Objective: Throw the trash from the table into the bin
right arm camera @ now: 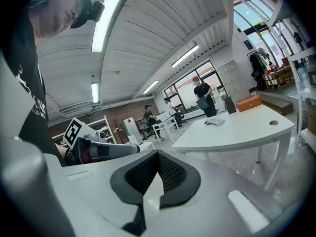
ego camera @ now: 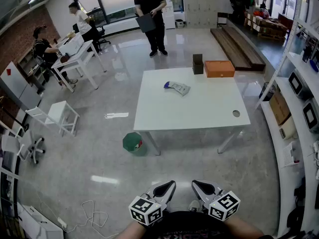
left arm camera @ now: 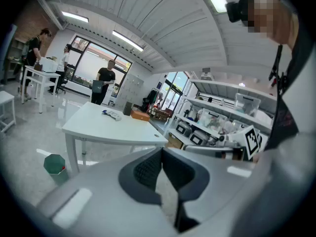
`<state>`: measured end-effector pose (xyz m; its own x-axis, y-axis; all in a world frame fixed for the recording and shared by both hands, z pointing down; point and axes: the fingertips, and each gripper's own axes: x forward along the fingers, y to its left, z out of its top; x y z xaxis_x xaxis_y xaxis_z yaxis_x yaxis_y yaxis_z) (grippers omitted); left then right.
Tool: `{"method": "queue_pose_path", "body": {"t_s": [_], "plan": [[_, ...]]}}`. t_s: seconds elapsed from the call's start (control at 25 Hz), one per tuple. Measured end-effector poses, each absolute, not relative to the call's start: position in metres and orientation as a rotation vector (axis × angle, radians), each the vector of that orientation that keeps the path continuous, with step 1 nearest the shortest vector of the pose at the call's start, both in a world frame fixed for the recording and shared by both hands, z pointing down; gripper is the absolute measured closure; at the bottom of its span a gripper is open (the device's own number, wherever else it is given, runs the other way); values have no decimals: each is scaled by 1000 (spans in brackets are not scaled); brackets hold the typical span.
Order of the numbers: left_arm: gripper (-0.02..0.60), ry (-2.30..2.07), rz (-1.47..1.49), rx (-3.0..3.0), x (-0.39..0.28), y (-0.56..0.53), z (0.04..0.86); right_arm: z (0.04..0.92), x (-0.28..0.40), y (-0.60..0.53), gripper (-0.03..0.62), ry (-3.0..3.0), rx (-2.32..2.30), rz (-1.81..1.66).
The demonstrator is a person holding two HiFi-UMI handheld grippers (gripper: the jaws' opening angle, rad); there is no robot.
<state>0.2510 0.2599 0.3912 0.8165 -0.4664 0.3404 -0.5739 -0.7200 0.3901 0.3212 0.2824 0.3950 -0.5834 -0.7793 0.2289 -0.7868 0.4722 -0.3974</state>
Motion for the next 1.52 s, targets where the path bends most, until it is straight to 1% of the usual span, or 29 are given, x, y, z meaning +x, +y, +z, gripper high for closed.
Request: {"method": "queue_pose_path", "body": {"t_s": [0.88, 1.52], "plan": [[572, -774, 291, 2509, 242, 259, 389, 389, 311, 281, 594, -2702, 1418, 716], [574, -754, 243, 2505, 185, 232, 386, 385, 267, 256, 594, -2668, 1498, 710]]}}
